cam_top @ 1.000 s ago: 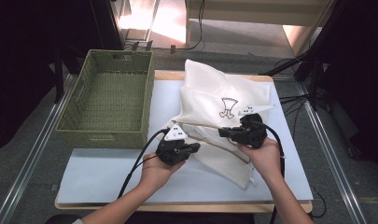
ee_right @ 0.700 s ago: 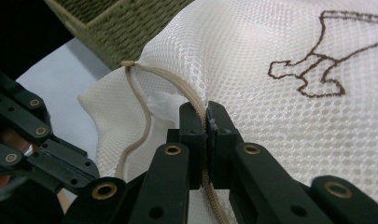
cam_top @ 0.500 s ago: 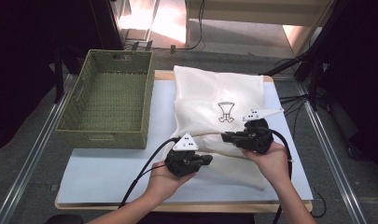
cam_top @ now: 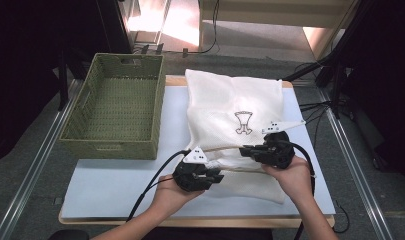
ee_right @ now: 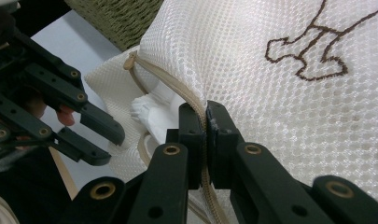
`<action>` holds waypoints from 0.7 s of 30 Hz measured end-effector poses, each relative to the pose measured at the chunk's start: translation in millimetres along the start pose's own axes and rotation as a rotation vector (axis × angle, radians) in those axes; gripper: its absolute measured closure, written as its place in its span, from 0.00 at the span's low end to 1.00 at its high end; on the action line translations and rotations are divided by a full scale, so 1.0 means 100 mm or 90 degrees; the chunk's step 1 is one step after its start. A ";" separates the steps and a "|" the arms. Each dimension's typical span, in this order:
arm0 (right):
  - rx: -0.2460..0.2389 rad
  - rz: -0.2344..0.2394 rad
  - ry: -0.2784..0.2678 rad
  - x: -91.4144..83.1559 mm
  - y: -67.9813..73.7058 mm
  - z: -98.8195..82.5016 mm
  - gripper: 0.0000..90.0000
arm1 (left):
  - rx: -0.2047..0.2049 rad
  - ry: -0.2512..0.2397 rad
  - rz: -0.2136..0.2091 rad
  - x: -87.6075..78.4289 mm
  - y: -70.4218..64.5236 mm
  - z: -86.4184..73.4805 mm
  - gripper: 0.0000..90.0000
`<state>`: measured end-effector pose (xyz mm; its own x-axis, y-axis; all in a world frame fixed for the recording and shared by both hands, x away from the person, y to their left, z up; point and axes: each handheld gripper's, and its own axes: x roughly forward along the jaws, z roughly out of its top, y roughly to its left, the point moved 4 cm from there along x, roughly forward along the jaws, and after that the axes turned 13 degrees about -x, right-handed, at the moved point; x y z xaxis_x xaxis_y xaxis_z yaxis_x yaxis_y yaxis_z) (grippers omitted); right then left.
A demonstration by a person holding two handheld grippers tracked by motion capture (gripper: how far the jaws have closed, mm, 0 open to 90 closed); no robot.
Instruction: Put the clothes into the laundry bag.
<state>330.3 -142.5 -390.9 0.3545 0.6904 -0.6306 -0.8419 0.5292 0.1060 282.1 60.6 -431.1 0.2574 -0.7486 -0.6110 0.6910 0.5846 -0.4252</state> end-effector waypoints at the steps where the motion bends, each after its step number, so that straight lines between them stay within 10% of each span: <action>1: 0.000 -0.001 0.001 0.00 0.00 0.00 0.97 | -0.005 -0.004 0.001 -0.02 0.01 0.01 0.81; 7: 0.004 -0.003 -0.003 0.02 -0.01 0.02 0.97 | -0.027 -0.043 0.035 -0.07 0.08 0.12 1.00; 15: 0.010 -0.006 0.002 0.07 -0.02 0.03 0.97 | -0.011 -0.034 0.055 0.27 0.06 0.12 1.00; 21: 0.014 -0.005 0.002 0.06 -0.03 0.03 0.97 | 0.008 -0.027 0.140 0.47 0.29 0.16 1.00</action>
<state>335.8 -138.6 -392.7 0.3601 0.6844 -0.6340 -0.8299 0.5454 0.1174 325.5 37.6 -461.1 0.4307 -0.6168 -0.6588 0.6232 0.7313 -0.2772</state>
